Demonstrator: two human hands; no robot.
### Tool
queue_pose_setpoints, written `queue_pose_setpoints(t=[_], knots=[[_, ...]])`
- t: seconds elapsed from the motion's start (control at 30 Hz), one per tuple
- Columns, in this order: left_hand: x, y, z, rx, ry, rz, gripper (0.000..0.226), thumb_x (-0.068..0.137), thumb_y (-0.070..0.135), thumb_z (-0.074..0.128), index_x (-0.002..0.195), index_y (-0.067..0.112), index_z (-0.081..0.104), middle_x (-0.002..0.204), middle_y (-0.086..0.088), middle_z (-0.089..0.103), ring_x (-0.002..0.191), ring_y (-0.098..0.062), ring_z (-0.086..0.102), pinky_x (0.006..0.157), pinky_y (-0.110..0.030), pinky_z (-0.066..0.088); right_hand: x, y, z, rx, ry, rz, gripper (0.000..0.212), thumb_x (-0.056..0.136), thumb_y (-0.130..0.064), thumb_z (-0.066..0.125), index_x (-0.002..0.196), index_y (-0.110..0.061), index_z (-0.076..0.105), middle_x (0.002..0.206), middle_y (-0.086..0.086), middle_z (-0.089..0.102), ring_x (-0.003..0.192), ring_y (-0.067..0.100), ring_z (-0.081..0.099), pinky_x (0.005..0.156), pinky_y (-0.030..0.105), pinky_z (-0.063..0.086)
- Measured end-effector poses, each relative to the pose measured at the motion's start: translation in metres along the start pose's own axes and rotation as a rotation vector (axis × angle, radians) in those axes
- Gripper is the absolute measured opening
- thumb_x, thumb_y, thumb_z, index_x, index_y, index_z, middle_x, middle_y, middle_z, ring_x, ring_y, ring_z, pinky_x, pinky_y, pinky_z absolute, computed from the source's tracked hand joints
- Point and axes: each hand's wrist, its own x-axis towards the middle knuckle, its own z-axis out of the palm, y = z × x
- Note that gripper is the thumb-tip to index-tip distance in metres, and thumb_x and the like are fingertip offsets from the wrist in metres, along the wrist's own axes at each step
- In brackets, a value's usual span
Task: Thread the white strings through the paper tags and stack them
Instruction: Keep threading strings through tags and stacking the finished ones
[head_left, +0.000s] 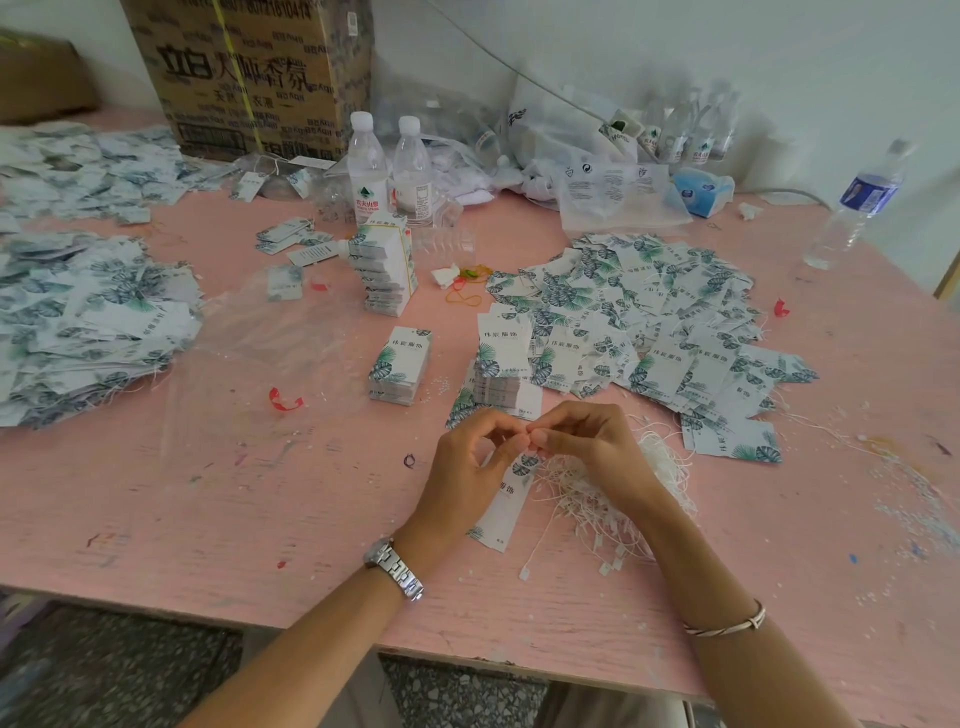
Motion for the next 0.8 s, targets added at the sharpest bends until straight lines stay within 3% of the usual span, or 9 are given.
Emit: queue_pose_setpoints(t=[0.3,0.57,0.8], knots=[[0.0009,0.0012,-0.0005,-0.097,-0.056,-0.062,0.009,0.093,0.016,0.069,0.089,0.023,0.065,0.083,0.024,0.068,0.074,0.003,0.061,0.067,-0.007,0.041,-0.0007,-0.0006,-0.0007,0.003,-0.002,0.0,0.006,0.078,-0.006,0.076,0.083,-0.009,0.078,0.076,0.012,0.073,0.066,0.016,0.067,0.067,0.023,0.055],[0.0014,0.0022,-0.0016,-0.135,-0.087,-0.105,0.007,0.092,0.014,0.07,0.089,0.02,0.067,0.08,0.017,0.068,0.076,0.001,0.062,0.07,-0.012,0.043,-0.0018,0.0011,-0.001,-0.016,-0.008,-0.021,0.006,0.079,-0.006,0.076,0.084,-0.008,0.078,0.079,0.013,0.074,0.069,0.019,0.069,0.068,0.024,0.056],[0.0002,0.0024,-0.0019,-0.166,-0.11,-0.181,0.009,0.092,0.014,0.071,0.086,0.019,0.067,0.082,0.005,0.069,0.075,-0.011,0.065,0.067,-0.017,0.046,-0.0027,0.0017,-0.0013,-0.047,-0.016,-0.04,0.009,0.079,-0.007,0.076,0.087,-0.004,0.077,0.083,0.02,0.074,0.075,0.026,0.07,0.074,0.03,0.059]])
